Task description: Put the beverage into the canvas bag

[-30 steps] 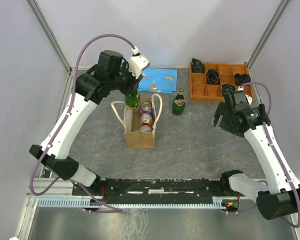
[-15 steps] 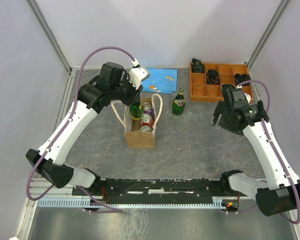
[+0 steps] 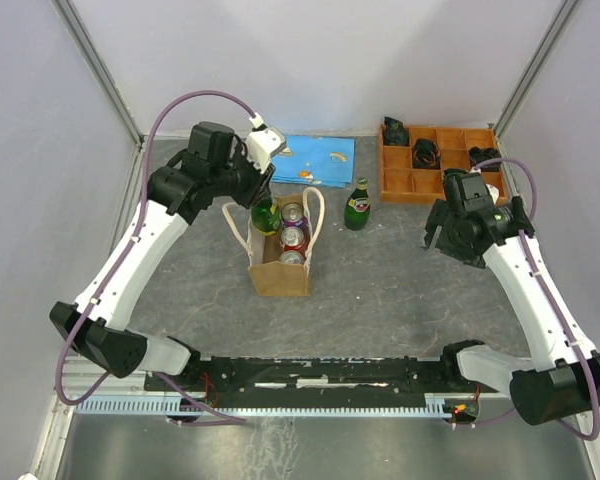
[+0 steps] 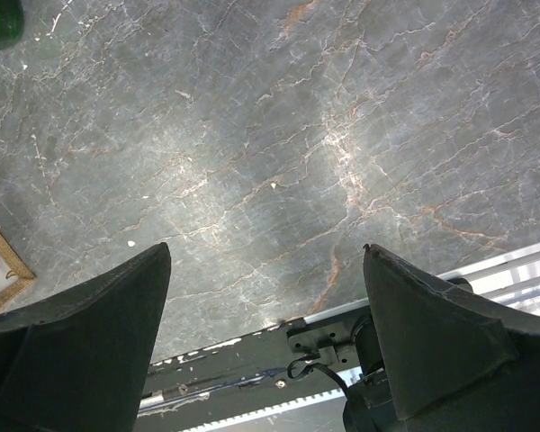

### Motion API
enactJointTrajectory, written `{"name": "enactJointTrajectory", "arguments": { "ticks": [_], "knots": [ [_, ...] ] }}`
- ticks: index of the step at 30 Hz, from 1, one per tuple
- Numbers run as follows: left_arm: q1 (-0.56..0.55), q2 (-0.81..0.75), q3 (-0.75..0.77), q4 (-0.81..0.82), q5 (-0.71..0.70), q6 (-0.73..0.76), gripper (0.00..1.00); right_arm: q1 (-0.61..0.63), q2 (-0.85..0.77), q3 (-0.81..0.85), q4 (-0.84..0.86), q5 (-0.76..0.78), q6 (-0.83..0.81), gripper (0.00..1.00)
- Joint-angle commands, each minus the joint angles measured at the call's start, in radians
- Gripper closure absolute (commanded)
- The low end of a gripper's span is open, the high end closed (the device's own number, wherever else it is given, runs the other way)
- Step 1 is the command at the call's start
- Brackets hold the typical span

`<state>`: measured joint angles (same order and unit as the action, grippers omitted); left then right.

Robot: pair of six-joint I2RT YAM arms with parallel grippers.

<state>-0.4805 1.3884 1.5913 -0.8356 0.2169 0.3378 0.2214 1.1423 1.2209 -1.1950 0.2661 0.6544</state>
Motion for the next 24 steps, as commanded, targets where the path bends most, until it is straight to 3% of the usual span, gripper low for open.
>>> {"name": "enactJointTrajectory", "arguments": {
  "ticks": [1, 24],
  "knots": [
    [0.015, -0.039, 0.026, 0.132, 0.030, -0.003, 0.97, -0.001, 0.008, 0.038, 0.015, 0.005, -0.011, 0.05],
    [0.077, 0.019, -0.163, 0.288, 0.108, -0.092, 0.97, -0.002, 0.035, 0.061, 0.009, 0.012, -0.018, 0.05]
  ]
}}
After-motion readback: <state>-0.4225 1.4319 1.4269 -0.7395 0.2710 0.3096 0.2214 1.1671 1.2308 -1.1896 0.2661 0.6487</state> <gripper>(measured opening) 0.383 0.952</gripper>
